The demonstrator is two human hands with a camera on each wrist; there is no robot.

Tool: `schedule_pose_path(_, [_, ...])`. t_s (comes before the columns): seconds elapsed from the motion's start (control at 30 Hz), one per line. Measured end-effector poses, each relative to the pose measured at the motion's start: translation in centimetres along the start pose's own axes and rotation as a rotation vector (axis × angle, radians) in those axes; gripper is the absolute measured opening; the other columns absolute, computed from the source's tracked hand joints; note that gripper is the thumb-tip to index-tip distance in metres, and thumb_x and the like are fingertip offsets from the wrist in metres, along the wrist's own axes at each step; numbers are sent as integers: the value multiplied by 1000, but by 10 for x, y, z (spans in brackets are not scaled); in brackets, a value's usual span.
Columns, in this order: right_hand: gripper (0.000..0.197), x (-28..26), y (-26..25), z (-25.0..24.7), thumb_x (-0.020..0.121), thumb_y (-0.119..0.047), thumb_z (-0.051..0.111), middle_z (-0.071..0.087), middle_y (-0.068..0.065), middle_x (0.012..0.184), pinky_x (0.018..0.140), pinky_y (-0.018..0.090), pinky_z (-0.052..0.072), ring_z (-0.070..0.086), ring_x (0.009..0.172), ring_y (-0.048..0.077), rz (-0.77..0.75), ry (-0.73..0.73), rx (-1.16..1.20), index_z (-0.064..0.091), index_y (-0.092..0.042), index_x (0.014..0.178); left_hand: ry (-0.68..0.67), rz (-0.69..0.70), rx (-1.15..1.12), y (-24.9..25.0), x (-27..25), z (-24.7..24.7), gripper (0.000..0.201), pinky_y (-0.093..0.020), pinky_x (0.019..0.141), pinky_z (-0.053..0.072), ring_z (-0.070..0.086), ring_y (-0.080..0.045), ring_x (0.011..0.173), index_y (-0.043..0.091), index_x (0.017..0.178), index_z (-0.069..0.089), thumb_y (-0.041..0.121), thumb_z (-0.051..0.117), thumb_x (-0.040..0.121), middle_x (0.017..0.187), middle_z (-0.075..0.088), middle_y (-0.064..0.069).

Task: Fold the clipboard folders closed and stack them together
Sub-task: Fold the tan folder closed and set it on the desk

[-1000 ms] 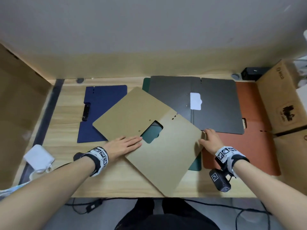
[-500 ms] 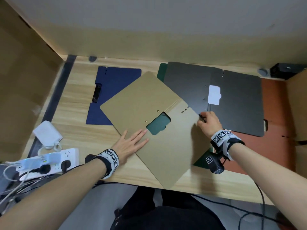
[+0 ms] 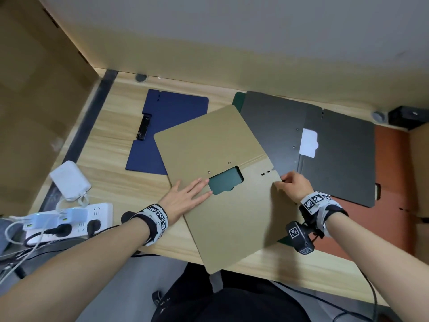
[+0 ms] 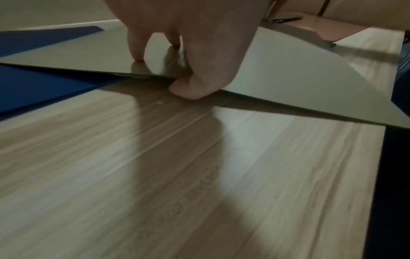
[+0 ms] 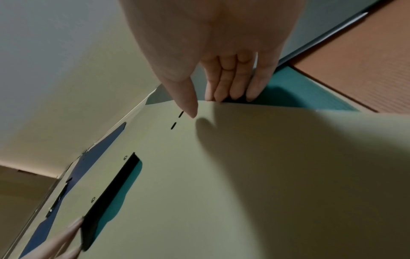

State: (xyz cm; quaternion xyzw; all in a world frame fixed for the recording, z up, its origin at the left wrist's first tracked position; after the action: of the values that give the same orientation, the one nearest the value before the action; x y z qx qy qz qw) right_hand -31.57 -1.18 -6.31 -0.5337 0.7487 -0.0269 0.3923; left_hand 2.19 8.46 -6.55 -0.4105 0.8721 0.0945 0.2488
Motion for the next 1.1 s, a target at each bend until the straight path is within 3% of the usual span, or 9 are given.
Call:
schedule_pose_path(0.17, [33, -4, 14, -12, 71, -25, 85, 65, 4, 87, 86, 38, 50, 63, 86, 24, 30, -153, 67, 57, -14, 84, 202, -104, -66, -39, -15, -10, 115, -51, 107, 42, 27, -31, 148, 17, 156, 14, -14, 69, 59, 164, 15, -15])
schedule_pose_path(0.27, [34, -16, 7, -23, 73, -6, 83, 60, 5, 82, 78, 29, 51, 60, 83, 25, -17, -251, 118, 51, -11, 86, 313, -155, -142, -65, -25, -23, 102, -44, 98, 52, 47, -28, 138, 15, 151, 30, -3, 80, 63, 158, 34, -12])
schedule_pose_path(0.33, [35, -23, -2, -30, 74, -1, 80, 61, 6, 82, 74, 28, 50, 61, 80, 24, -70, -272, 128, 51, -8, 94, 384, -162, -223, -78, -29, -35, 87, -40, 89, 58, 50, -26, 135, 16, 149, 35, 1, 76, 74, 156, 38, -8])
schedule_pose_path(0.43, [36, -33, -20, -40, 76, -2, 79, 70, 13, 97, 87, 35, 54, 67, 92, 28, -163, -253, 122, 59, -7, 105, 436, -158, -307, -90, -35, -56, 72, -34, 82, 60, 48, -22, 136, 19, 149, 39, 4, 68, 84, 155, 41, -2])
schedule_pose_path(0.53, [30, -38, -32, -52, 77, -1, 77, 71, 5, 93, 91, 37, 54, 68, 90, 21, -225, -171, 182, 65, -13, 102, 484, -168, -414, -100, -41, -71, 67, -33, 107, 46, 38, -15, 143, 24, 151, 35, 8, 61, 92, 157, 36, 4])
schedule_pose_path(0.63, [32, -43, -44, -72, 77, -2, 77, 71, -2, 92, 88, 36, 55, 68, 89, 17, -253, -39, 235, 66, -14, 105, 557, -193, -535, -111, -43, -85, 62, -34, 116, 35, 40, -13, 141, 26, 150, 37, 11, 59, 94, 154, 41, 6])
schedule_pose_path(0.87, [45, -61, -94, -130, 76, 0, 75, 67, 4, 103, 85, 36, 51, 62, 92, 22, -457, 371, 292, 65, -17, 116, 770, -285, -823, -119, -47, -132, 52, -29, 105, 44, 55, -13, 125, 18, 139, 54, 0, 59, 91, 136, 60, 2])
schedule_pose_path(1.03, [41, -74, -129, -162, 81, -2, 71, 60, 0, 108, 84, 5, 38, 55, 98, 13, -581, 521, 347, 62, -14, 119, 856, -312, -1006, -109, -48, -133, 43, -28, 90, 51, 64, -11, 103, 18, 126, 63, -4, 60, 90, 112, 65, 17])
schedule_pose_path(1.1, [39, -75, -138, -166, 82, -4, 70, 59, 0, 109, 85, 5, 36, 53, 101, 14, -623, 549, 324, 62, -15, 118, 822, -302, -1055, -100, -45, -126, 45, -31, 91, 53, 66, -13, 101, 24, 123, 63, -6, 59, 89, 110, 68, 12])
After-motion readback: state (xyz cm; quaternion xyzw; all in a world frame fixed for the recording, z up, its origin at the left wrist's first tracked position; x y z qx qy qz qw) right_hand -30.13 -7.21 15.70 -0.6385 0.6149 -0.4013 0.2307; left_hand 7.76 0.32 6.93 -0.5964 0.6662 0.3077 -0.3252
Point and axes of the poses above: each hand's wrist, its own x-axis towards the middle knuckle, its own z-axis out of the palm, y = z × x, the point moved 4 cm from there along x, towards the middle knuckle
